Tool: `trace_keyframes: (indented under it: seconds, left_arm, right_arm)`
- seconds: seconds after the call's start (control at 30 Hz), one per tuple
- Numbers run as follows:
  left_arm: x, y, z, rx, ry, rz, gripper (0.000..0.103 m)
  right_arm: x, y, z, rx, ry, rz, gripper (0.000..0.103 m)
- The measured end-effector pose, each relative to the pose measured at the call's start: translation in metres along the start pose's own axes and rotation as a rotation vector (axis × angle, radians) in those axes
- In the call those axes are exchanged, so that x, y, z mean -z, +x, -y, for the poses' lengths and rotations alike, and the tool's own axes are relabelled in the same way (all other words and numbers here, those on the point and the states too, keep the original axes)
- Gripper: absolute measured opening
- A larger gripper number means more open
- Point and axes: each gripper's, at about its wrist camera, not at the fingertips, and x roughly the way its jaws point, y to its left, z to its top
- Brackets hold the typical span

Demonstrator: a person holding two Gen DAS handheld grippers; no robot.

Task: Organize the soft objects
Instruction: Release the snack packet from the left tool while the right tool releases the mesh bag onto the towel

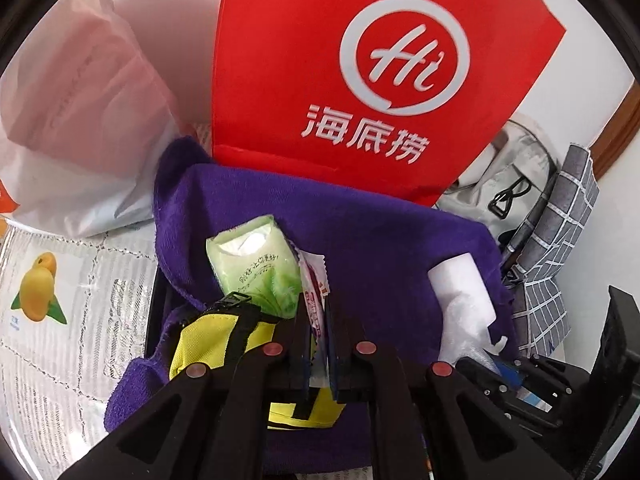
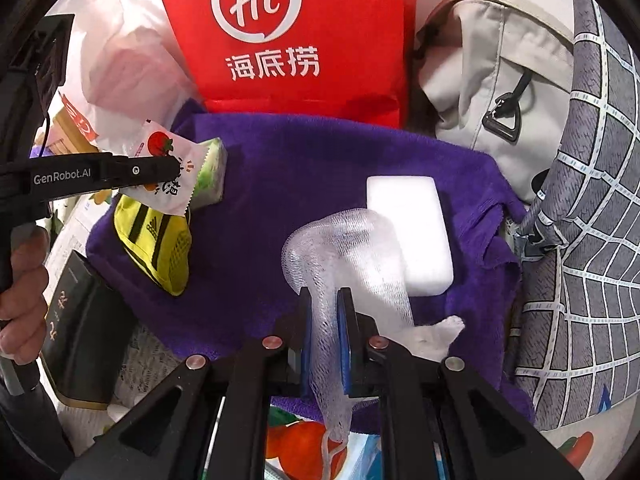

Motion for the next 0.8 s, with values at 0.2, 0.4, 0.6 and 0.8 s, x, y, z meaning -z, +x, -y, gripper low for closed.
trace_keyframes:
  seconds: [0.2,0.4,0.6,0.8]
  left_arm:
    - [0.0,0.001,0.001,-0.01,0.003,0.003,0.008]
    - [-0.001,0.001,0.001,-0.015,0.003,0.004,0.009]
    - [-0.002,-0.005,-0.002,-0.034,-0.008,0.022,0.033]
    - [-0.004,-0.014,0.001,-0.03,0.01,0.036,0.033]
  right_arm:
    - [-0.002,-0.002,0.003,-0.02,0.013,0.016,0.039]
    - [-0.003,-0.012,0.002,0.011,-0.009,0.054,0.052]
    - [-0.005,-0.018,0.003,0.047,-0.006,0.091,0.066]
    - [-0.003,-0.013,0.004,0.093,-0.034,0.05,0.065]
